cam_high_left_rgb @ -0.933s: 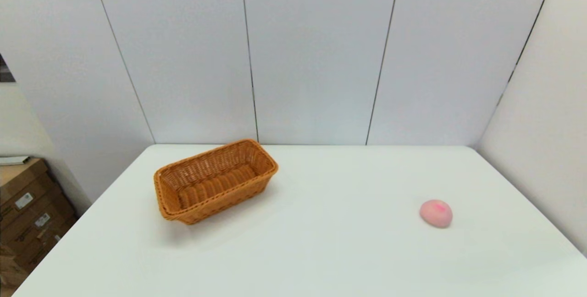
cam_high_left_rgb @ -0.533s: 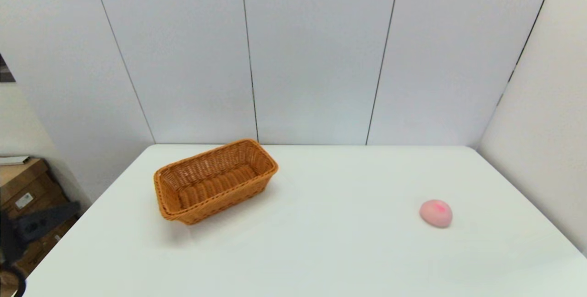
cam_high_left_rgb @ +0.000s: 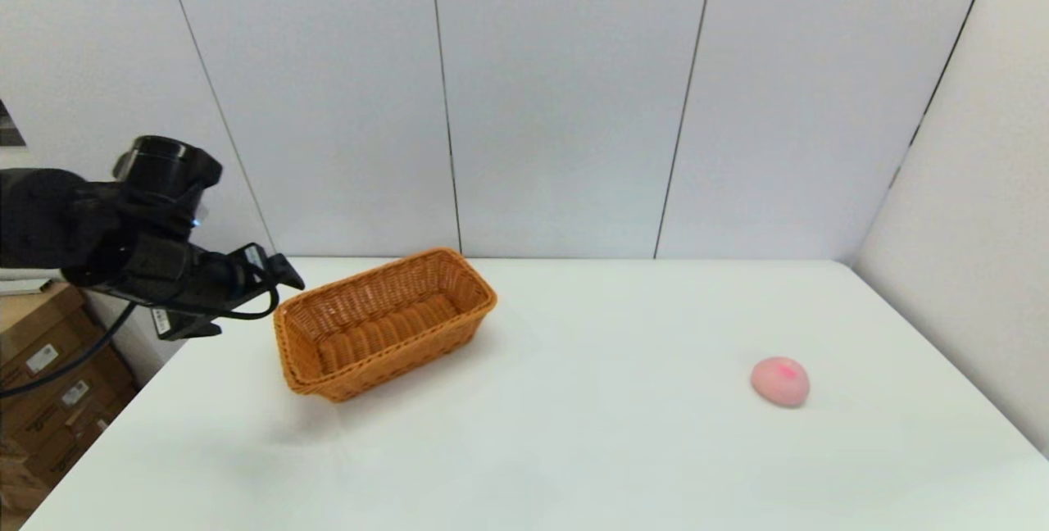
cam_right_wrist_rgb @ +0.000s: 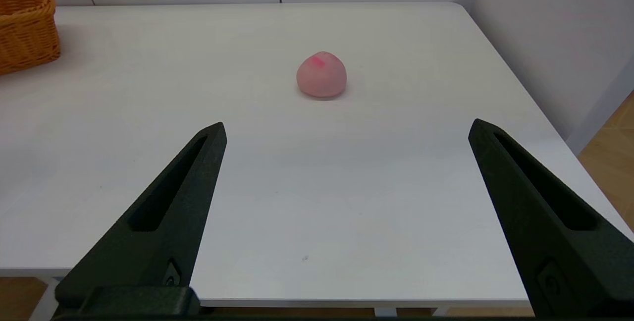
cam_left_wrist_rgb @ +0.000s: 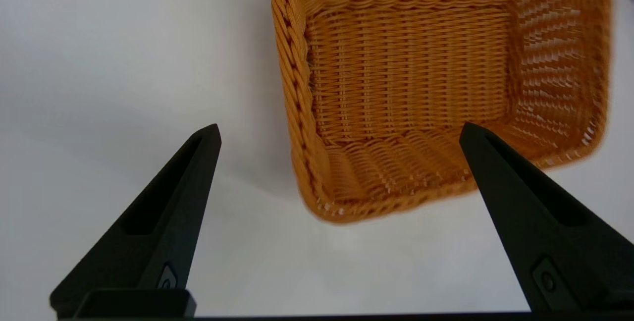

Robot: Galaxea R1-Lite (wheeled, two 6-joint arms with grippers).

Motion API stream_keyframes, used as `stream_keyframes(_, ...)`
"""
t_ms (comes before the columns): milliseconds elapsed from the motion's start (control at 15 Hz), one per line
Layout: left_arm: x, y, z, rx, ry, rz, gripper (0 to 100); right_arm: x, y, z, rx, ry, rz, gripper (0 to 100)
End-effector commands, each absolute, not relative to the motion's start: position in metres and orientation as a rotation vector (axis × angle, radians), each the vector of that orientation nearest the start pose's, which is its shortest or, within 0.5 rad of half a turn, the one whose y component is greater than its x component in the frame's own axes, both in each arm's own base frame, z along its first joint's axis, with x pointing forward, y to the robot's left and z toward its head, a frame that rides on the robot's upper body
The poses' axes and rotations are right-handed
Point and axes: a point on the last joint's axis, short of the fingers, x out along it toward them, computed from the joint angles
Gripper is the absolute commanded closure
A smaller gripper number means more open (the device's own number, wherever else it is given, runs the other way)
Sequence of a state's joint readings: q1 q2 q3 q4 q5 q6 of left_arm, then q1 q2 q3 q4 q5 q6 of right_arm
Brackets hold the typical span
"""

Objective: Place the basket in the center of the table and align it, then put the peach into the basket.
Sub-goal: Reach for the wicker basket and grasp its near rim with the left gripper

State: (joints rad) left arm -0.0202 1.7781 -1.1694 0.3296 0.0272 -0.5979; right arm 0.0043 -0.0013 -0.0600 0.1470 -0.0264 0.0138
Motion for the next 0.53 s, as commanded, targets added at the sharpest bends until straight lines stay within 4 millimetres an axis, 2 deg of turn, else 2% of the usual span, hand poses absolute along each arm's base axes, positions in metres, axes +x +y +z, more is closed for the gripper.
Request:
stream_keyframes(67, 0.36, -0.008, 0.108, -0.556, 1.116, 0.374, 0, -0.028, -0.001, 0.077, 0.012, 0.086, -0.022, 0)
stream_keyframes(533, 0.372, 0.009, 0.061, -0.618, 1.241, 0.417, 0, -0.028, -0.001, 0.077, 0.012, 0.086, -0.022, 0)
